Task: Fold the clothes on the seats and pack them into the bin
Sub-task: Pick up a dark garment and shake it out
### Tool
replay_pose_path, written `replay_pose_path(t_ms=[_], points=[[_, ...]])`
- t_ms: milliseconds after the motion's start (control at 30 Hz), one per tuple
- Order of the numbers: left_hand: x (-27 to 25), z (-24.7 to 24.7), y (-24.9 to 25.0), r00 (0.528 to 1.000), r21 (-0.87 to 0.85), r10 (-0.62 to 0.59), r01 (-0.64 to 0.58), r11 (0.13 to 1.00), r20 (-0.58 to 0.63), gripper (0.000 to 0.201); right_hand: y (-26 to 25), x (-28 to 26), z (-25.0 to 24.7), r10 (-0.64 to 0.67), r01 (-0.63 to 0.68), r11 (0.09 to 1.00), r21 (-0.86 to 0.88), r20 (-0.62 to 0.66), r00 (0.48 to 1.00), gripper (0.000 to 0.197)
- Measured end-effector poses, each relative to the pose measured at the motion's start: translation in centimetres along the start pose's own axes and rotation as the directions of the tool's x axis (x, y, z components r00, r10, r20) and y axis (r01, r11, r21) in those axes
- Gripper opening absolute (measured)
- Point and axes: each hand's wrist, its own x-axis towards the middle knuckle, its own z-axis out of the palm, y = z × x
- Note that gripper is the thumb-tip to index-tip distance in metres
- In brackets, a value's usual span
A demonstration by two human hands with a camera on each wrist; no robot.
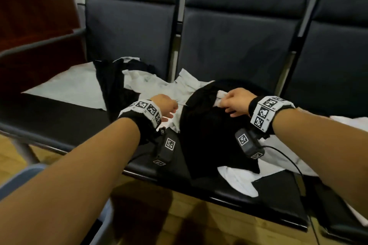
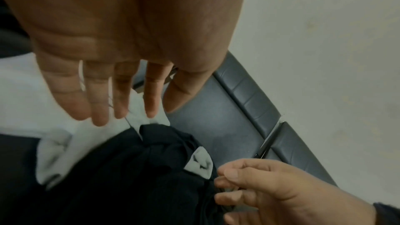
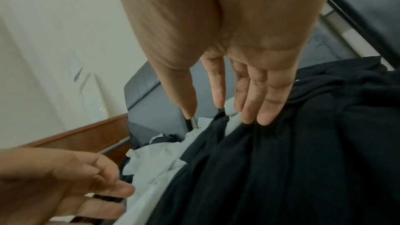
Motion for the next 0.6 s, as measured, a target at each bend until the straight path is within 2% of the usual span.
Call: replay_pose_path(t_ms=[100,200,267,300,367,433,467,533,600], points=[[2.8,3.3,0.1,1.0,0.071,-0.027,0.027,0.997,0.003,0.007,2.1,2.1,-0.4,0.004,-0.003,0.994,-0.109,0.015,1.0,0.02],[5.4,5.7,-0.3,0.998,0.081,-0.059,0.06,0.995,-0.015,0.019,3.9,4.1,0.7,0.013,-0.001,0.988,-0.152,0.078,0.997,0.031],[6.5,6.8,-0.7,0.997,0.148,-0.055,0.064,0.987,-0.062,0.026,4.9,5.3,1.3,-0.054,0.072,0.955,-0.289,0.07,0.996,0.042],[6.9,7.1,-0.9,0.997,0.198,-0.042,0.055,0.979,-0.071,0.029,5.3,5.6,1.5,-0.096,0.111,0.926,-0.36,0.061,0.994,0.043],[7.5,7.3,-1.3,0.997,0.286,-0.014,0.037,0.958,-0.081,0.03,5.9,6.1,1.8,-0.149,0.16,0.892,-0.422,0.06,0.987,0.03],[8.0,7.2,-1.5,0.997,0.277,0.021,0.002,0.961,-0.078,0.026,6.1,6.3,1.8,-0.173,0.185,0.893,-0.411,0.064,0.983,0.012],[8.0,7.1,-1.5,0.997,0.244,0.031,-0.015,0.97,-0.065,0.024,6.2,6.3,1.7,-0.186,0.195,0.898,-0.394,0.062,0.981,0.009],[8.1,6.8,-1.3,0.997,0.105,0.047,-0.04,0.994,-0.056,0.018,5.9,6.1,1.2,-0.217,0.212,0.927,-0.308,0.019,0.976,0.013],[7.6,6.2,-0.6,0.993,-0.011,0.063,-0.065,0.998,-0.095,0.015,5.1,5.4,0.1,-0.232,0.221,0.965,-0.138,-0.069,0.97,0.02]])
